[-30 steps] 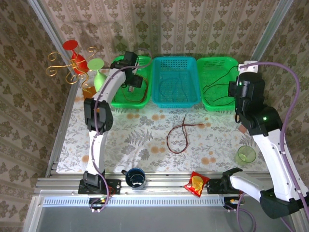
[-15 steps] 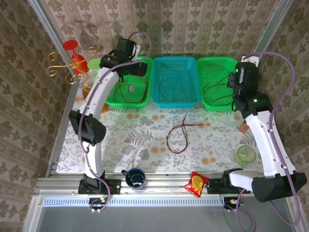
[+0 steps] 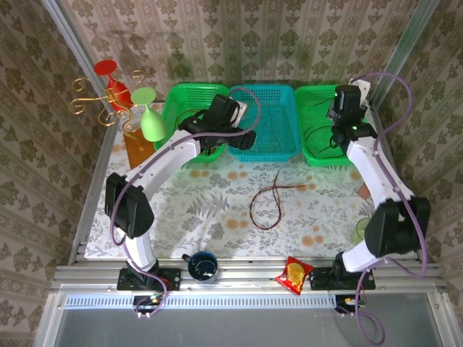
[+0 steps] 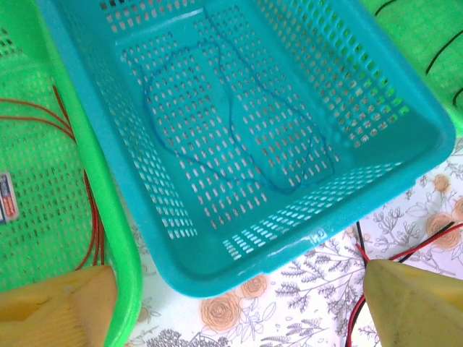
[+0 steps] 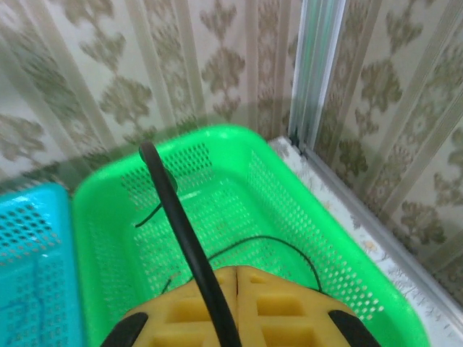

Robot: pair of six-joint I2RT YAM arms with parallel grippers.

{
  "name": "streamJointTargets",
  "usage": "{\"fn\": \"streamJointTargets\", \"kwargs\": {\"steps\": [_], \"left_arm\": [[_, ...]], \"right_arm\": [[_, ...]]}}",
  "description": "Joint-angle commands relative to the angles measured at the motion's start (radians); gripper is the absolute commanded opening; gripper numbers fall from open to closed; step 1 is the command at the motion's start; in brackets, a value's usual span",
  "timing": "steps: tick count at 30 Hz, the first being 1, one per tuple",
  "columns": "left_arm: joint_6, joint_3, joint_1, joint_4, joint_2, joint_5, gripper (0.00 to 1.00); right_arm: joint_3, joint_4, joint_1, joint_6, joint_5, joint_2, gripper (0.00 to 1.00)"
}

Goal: Untangle the cables

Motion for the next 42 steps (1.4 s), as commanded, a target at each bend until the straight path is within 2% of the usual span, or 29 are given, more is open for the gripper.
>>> {"fn": "streamJointTargets", "kwargs": {"steps": [1, 3, 4, 5, 6, 8, 10, 11, 21, 28, 31, 35, 39, 42], "left_arm": [[-0.031, -0.021, -0.005, 0.056, -0.054, -0.001, 0.89], [-0.034, -0.043, -0.007, 0.059, -0.071, -0.003, 0.89], [-0.038, -0.055, -0.007, 0.063, -0.080, -0.002, 0.89], [-0.046, -0.068, -0.006, 0.065, -0.090, -0.003, 0.89], [-0.051, -0.078, -0.006, 0.065, -0.100, 0.003, 0.89], [-0.064, -0.117, -0.004, 0.080, -0.129, 0.016, 0.89], [-0.076, -0.156, -0.003, 0.093, -0.159, 0.018, 0.89], [-0.085, -0.176, -0.002, 0.098, -0.175, 0.019, 0.89], [-0.194, -0.322, -0.026, 0.113, -0.300, 0.038, 0.86], [-0.238, -0.415, -0.104, 0.133, -0.356, -0.008, 0.86], [-0.262, -0.474, -0.144, 0.165, -0.377, -0.030, 0.86], [-0.305, -0.566, -0.182, 0.216, -0.383, -0.029, 0.84], [-0.327, -0.648, -0.216, 0.267, -0.378, -0.019, 0.79], [-0.323, -0.697, -0.246, 0.310, -0.352, -0.025, 0.75]], "right_arm": [[-0.007, -0.052, -0.038, 0.100, -0.022, 0.125, 0.00], [0.020, -0.134, -0.056, 0.146, -0.070, 0.198, 0.04], [0.025, -0.167, -0.069, 0.176, -0.102, 0.223, 0.20], [0.012, -0.167, -0.080, 0.196, -0.156, 0.235, 0.46], [-0.005, -0.157, -0.090, 0.211, -0.201, 0.238, 0.61], [-0.031, -0.149, -0.096, 0.237, -0.224, 0.228, 0.83], [-0.035, -0.158, -0.098, 0.235, -0.224, 0.205, 0.97], [-0.034, -0.164, -0.098, 0.227, -0.226, 0.192, 1.00], [-0.022, -0.306, -0.099, 0.163, -0.201, -0.029, 1.00], [-0.127, -0.365, -0.084, 0.151, -0.305, -0.228, 1.00], [-0.206, -0.393, -0.023, 0.148, -0.358, -0.317, 1.00], [-0.323, -0.470, 0.067, 0.238, -0.459, -0.390, 1.00], [-0.480, -0.434, 0.186, 0.316, -0.466, -0.488, 0.96], [-0.577, -0.404, 0.213, 0.369, -0.502, -0.557, 0.92]]}}
